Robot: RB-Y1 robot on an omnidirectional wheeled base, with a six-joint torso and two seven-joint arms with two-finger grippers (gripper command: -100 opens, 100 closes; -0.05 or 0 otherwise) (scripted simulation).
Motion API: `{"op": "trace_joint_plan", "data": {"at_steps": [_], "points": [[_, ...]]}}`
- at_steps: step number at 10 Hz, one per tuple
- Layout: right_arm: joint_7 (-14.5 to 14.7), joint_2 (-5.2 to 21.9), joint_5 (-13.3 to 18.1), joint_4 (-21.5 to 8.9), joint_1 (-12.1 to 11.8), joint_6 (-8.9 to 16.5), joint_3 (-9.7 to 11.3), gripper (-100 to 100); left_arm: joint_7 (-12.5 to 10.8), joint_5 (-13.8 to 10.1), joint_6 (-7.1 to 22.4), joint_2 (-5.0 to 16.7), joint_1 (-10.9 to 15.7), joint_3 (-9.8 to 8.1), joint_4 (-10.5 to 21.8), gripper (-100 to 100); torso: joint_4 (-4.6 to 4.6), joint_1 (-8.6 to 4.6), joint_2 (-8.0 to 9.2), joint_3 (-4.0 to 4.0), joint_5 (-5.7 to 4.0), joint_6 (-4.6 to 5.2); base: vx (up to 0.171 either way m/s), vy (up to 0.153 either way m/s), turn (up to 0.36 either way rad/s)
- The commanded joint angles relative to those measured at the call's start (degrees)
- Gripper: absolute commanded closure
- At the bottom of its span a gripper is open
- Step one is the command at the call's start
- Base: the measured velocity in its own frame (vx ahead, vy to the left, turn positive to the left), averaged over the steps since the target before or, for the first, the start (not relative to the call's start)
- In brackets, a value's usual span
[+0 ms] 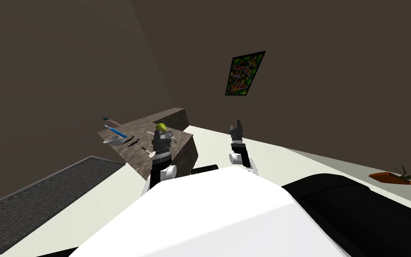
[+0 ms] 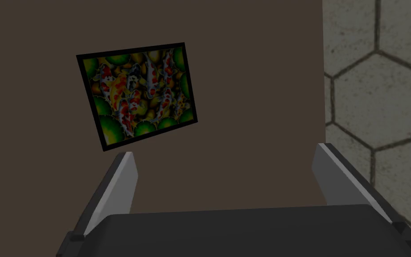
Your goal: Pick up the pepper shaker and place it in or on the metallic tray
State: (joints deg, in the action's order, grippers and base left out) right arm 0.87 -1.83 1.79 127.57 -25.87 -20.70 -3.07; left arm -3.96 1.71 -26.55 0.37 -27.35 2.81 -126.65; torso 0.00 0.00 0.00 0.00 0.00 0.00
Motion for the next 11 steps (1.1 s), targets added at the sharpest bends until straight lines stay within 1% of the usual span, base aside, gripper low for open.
{"op": "trace_joint_plan", "data": {"at_steps": [1,3,6,7,9,10,11], "points": [[0.0,0.0,0.0,0.0,0.0,0.0,0.0,0,-0.07,-0.28,0.58,1.95,-0.22,-0.1,-0.03,-100,0.0,0.0,0.0,0.0,0.0,0.0,0.0,0.0,0.0],[0.0,0.0,0.0,0.0,0.0,0.0,0.0,0,-0.26,-0.89,1.88,5.29,-0.75,-0.37,-0.14,-100,0.01,-0.01,0.04,0.02,0.0,0.0,-0.014,-0.008,-0.006],[0.0,0.0,0.0,0.0,0.0,0.0,0.0,0,-0.86,-2.22,4.9,10.62,-2.05,-1.17,-0.53,-100,0.02,-0.02,0.12,0.07,0.0,0.0,-0.03,-0.011,0.0],[0.0,0.0,0.0,0.0,0.0,0.0,0.0,0,-0.86,-2.22,4.9,11.52,-2.05,-1.17,-0.53,-100,0.03,-0.02,0.14,0.08,0.0,0.0,-0.024,-0.005,0.001],[0.0,0.0,0.0,0.0,0.0,0.0,0.0,0,-1.45,-3.28,7.42,15.32,-3.2,-1.96,-0.96,-100,0.02,0.01,0.09,0.05,0.0,0.0,-0.024,-0.007,0.005],[0.0,0.0,0.0,0.0,0.0,0.0,0.0,0,-1.45,-3.28,7.42,16.19,-3.2,-1.96,-0.96,-100,0.02,-0.01,0.11,0.07,0.0,0.0,-0.024,-0.007,0.006],[0.0,0.0,0.0,0.0,0.0,0.0,0.0,0,-1.79,-3.84,8.8,18.37,-3.85,-2.43,-1.22,-100,0.02,-0.01,0.1,0.06,0.0,0.0,-0.028,-0.002,0.008]]}}
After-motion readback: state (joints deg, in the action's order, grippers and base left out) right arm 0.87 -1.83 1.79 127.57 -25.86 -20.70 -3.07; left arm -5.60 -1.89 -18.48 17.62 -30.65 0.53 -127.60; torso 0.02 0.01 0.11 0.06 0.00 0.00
